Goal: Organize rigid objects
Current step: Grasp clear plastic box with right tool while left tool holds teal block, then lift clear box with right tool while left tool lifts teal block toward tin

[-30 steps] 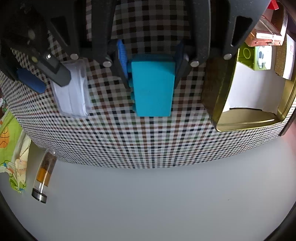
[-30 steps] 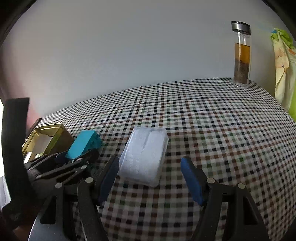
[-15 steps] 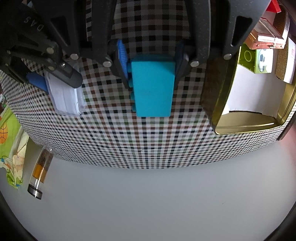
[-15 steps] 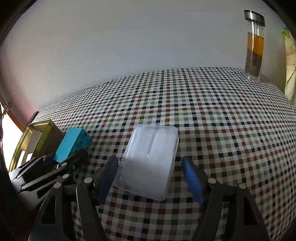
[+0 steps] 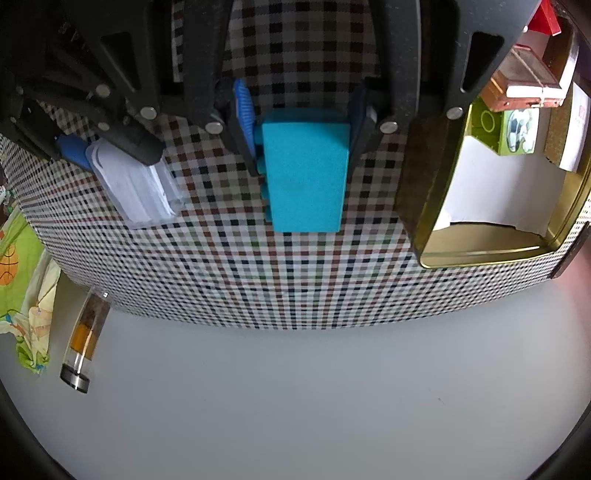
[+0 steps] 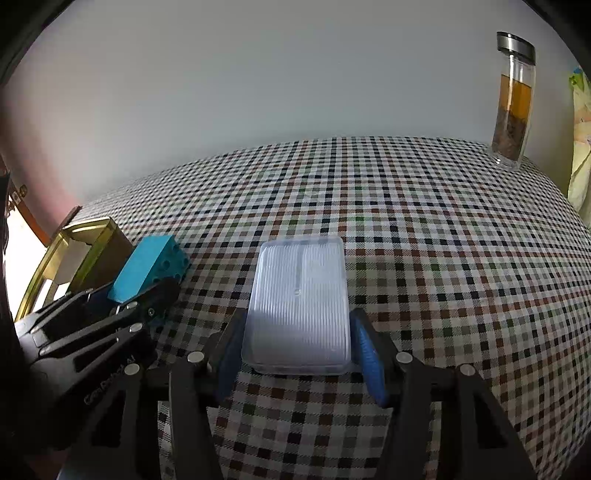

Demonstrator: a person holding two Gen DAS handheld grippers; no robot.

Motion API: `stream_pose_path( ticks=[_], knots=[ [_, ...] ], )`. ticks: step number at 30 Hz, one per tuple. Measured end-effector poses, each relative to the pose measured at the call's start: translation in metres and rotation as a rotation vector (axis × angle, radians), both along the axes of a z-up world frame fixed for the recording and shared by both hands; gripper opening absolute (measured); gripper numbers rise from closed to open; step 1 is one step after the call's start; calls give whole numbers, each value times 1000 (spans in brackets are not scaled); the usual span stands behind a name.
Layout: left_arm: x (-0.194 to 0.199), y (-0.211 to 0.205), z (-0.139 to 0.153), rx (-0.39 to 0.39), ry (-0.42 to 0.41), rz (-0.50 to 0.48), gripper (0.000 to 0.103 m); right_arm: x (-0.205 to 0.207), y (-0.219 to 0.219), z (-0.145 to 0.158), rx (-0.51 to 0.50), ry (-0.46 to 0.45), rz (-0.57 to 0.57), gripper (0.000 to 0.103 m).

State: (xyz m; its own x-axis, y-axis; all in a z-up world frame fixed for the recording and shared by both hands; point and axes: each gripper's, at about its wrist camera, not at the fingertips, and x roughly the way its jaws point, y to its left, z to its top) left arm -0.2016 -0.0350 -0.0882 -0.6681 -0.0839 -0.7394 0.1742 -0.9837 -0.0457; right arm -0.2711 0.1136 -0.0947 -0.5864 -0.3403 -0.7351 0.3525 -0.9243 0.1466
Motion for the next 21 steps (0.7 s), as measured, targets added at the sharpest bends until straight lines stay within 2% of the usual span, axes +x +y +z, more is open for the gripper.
stream_pose_path(
  ticks=[9, 15, 21],
  knots=[
    [13, 5, 9, -40, 65, -2, 42, 18, -1, 8, -9, 58, 0, 58],
    [25, 9, 16, -76, 119, 2, 42, 35, -3, 18, 3, 143, -15, 58],
    [38, 9, 21, -85, 145, 6, 41, 49, 1, 26, -38, 187, -18, 58]
  ],
)
